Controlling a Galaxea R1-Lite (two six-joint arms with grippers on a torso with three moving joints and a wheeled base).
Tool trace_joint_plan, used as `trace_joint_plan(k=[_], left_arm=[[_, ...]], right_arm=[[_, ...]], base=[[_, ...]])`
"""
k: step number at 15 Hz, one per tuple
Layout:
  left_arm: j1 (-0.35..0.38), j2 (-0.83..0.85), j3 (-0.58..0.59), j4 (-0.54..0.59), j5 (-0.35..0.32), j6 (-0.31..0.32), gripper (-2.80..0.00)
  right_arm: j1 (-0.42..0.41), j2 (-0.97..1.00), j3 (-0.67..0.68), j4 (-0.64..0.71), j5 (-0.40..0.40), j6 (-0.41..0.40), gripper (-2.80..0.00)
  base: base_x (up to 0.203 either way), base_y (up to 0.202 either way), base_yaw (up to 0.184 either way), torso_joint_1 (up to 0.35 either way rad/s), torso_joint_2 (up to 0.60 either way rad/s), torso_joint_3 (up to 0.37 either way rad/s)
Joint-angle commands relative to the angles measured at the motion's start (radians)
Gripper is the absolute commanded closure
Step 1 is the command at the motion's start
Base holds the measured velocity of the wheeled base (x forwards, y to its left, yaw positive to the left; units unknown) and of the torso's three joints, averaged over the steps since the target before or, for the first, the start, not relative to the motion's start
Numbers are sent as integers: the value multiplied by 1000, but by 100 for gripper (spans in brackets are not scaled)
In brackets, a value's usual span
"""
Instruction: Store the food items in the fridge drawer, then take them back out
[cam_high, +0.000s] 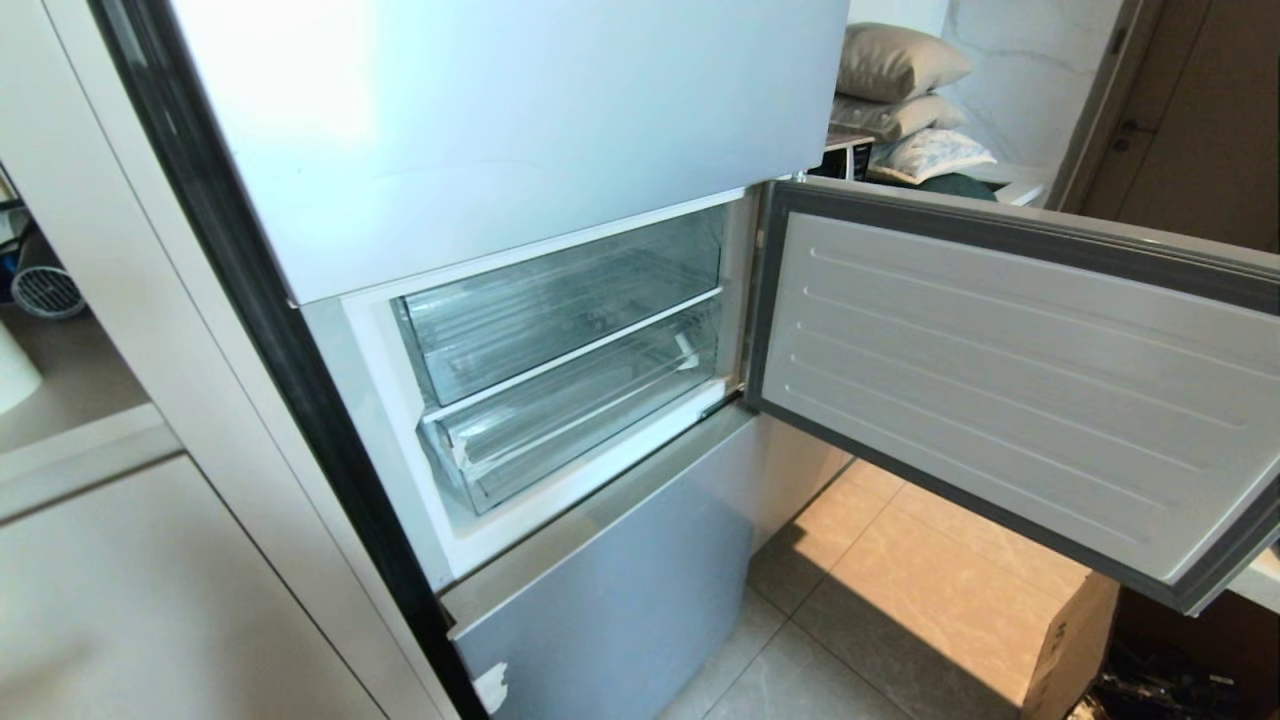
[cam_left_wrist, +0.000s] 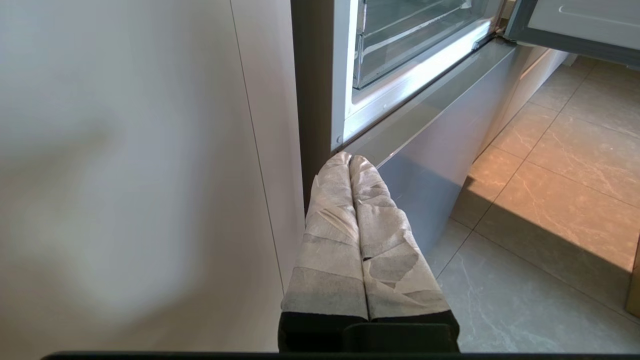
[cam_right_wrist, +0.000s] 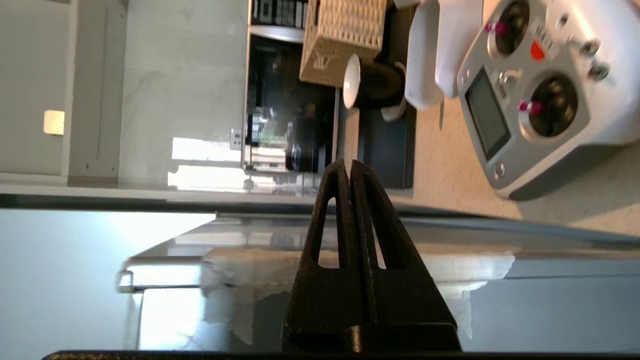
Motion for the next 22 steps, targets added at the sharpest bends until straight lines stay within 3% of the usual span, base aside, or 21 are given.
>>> trace_joint_plan(k=[1, 6, 13, 15, 17, 19, 21, 22], left_arm=[[0, 1, 0, 0, 0, -1, 0], [0, 1, 0, 0, 0, 0, 0], [0, 1, 0, 0, 0, 1, 0], [0, 0, 0, 0, 0, -1, 0], [0, 0, 0, 0, 0, 1, 0], [0, 1, 0, 0, 0, 1, 0], [0, 1, 0, 0, 0, -1, 0], [0, 1, 0, 0, 0, 1, 0]], right_arm=[[29, -19, 11, 15, 7, 5, 0], [51, -123, 138, 20, 9, 0, 0], [40, -517, 384, 14, 12, -7, 0], [20, -578, 378, 9, 8, -3, 0], [15, -591, 282, 3, -18, 4, 0], [16, -583, 257, 1, -189, -28, 0], [41, -566, 291, 3, -465, -259, 0], [94, -551, 333, -4, -666, -385, 0]], base=[[0, 0, 0, 0, 0, 0], [0, 0, 0, 0, 0, 0], [0, 0, 0, 0, 0, 0], [0, 0, 0, 0, 0, 0], [0, 0, 0, 0, 0, 0], [0, 0, 0, 0, 0, 0], [0, 0, 0, 0, 0, 0], [0, 0, 0, 0, 0, 0]])
